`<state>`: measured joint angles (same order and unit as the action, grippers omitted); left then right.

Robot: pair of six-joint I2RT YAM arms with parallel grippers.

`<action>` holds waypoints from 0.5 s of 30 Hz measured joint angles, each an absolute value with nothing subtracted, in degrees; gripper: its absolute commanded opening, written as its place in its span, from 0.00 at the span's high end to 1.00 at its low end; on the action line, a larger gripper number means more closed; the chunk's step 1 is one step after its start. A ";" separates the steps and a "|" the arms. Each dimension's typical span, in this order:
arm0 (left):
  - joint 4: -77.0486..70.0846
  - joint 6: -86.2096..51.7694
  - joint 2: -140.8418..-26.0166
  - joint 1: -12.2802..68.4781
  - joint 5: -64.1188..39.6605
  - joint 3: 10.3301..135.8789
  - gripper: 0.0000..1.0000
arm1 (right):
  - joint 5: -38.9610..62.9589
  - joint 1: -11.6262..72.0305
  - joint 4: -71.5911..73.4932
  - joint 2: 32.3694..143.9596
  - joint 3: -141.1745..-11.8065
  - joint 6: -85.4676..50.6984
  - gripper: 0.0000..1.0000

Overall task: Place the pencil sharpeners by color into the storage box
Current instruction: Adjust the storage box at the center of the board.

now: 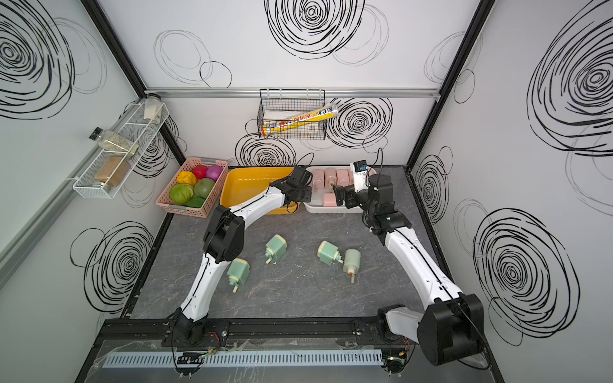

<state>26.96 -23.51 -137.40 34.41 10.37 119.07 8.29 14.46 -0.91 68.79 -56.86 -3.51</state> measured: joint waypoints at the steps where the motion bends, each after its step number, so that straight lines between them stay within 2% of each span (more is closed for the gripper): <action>1: 26.98 -23.57 -137.40 34.50 10.48 119.07 0.53 | 7.84 14.46 -0.67 68.16 -56.45 -3.73 0.00; 9: 27.33 -25.21 -137.58 34.63 11.03 119.26 0.58 | 6.35 14.46 -0.51 67.31 -54.65 -4.82 0.00; 15: 28.80 -26.87 -137.60 34.94 11.18 119.48 0.55 | 5.37 14.46 -0.47 67.24 -53.89 -5.02 0.00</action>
<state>28.80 -26.87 -137.60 34.94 11.18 119.48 5.37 14.46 -0.47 67.24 -53.89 -5.02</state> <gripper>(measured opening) 0.435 0.997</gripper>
